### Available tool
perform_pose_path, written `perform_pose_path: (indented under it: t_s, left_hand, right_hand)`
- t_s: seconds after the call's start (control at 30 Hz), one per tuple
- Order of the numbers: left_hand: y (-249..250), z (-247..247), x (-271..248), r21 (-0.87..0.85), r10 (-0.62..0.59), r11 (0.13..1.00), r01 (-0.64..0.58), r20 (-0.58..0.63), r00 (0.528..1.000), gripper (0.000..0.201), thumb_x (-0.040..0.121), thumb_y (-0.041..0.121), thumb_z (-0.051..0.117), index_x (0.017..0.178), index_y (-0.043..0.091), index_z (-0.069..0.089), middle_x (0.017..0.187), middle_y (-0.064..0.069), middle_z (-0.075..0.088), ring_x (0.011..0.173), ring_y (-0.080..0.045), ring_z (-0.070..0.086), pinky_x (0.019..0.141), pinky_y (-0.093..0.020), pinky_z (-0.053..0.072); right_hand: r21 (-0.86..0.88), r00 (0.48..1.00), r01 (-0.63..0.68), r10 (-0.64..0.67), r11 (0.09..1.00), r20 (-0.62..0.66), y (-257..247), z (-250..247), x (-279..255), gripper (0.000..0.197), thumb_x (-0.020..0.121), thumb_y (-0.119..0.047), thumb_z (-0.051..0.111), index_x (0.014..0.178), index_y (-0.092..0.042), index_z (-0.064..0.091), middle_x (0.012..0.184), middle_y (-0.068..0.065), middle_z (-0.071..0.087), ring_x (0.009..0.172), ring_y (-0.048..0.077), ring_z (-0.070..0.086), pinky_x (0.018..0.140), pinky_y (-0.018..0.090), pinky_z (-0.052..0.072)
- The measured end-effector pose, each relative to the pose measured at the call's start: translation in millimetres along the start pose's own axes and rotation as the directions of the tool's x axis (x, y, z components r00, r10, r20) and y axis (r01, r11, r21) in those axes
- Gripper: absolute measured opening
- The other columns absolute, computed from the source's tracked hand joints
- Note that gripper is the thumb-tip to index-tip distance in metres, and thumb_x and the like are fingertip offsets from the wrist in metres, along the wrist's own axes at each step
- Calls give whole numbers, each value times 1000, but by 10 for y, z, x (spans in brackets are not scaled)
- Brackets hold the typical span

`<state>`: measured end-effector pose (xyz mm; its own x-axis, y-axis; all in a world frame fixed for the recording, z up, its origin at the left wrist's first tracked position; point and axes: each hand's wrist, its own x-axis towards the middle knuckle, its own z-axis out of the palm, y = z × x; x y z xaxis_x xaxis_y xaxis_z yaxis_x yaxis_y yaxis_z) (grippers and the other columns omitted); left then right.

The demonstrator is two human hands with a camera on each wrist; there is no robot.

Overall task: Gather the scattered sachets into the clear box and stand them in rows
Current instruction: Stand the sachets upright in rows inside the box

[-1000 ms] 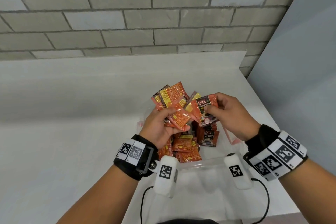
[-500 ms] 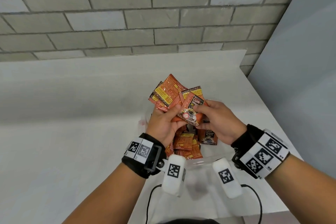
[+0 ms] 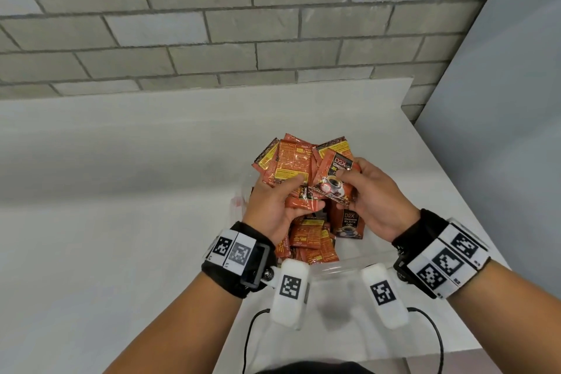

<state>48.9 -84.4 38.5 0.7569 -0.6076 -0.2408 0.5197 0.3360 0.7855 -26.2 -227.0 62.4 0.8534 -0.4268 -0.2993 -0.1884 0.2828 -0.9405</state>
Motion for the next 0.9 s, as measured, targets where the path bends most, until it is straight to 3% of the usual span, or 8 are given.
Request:
perform_pose_path:
  t_s: [0.07,0.13,0.33,0.5,0.67,0.8,0.9]
  left_hand:
    - [-13,7,23,33,9,999,-10,19,1000,28,90,-3,56,114,11,61,109,-15,70,94,-32,69,68,-46,60]
    - [-17,10,42,56,-2,998,0,23,1000,27,89,-3,57,111,12,62,105,-12,71,91,-30,70,68,-45,59]
    - [-27,-13,61,145,-26,989,24,11,1000,38,89,-2,59,126,4,54,107,-15,70,86,-30,71,67,-46,60]
    - [-18,4,41,220,-98,972,77,83,992,42,88,-6,58,129,1,51,101,-16,72,83,-30,72,69,-46,60]
    - [22,31,58,69,-203,978,195,133,970,37,87,23,55,121,10,55,111,-20,68,89,-40,67,76,-54,55]
    - [18,7,93,35,-181,983,179,35,983,16,95,10,52,111,12,53,107,-13,69,84,-33,70,71,-56,56]
    - [-12,2,107,94,-109,990,106,26,994,23,89,2,60,107,17,56,105,-8,70,84,-26,71,68,-54,57]
  right_hand:
    - [42,1000,8,-8,999,-1,-5,10,17,12,95,-7,51,104,-13,57,98,6,70,83,15,68,71,30,53]
    - [74,1000,6,-6,997,-1,-8,17,32,12,95,-6,50,102,-12,56,97,7,70,83,15,68,69,30,54]
    - [61,994,72,-66,996,-85,14,-28,70,12,93,-1,49,96,-12,55,83,3,70,72,13,67,72,33,51]
    - [32,996,65,-63,997,-70,13,-48,98,13,94,-2,49,99,-13,55,87,4,70,76,15,67,76,36,52]
    - [-46,993,30,-35,999,-109,32,-29,131,13,93,-5,52,104,-11,54,105,17,66,88,24,64,85,44,51]
    - [-15,994,-29,27,999,-103,35,-70,141,10,92,-6,52,100,-11,55,100,17,61,90,28,57,94,50,46]
    - [15,998,-54,54,998,-37,17,-86,136,10,93,-4,51,99,-10,55,98,14,67,88,25,63,89,46,49]
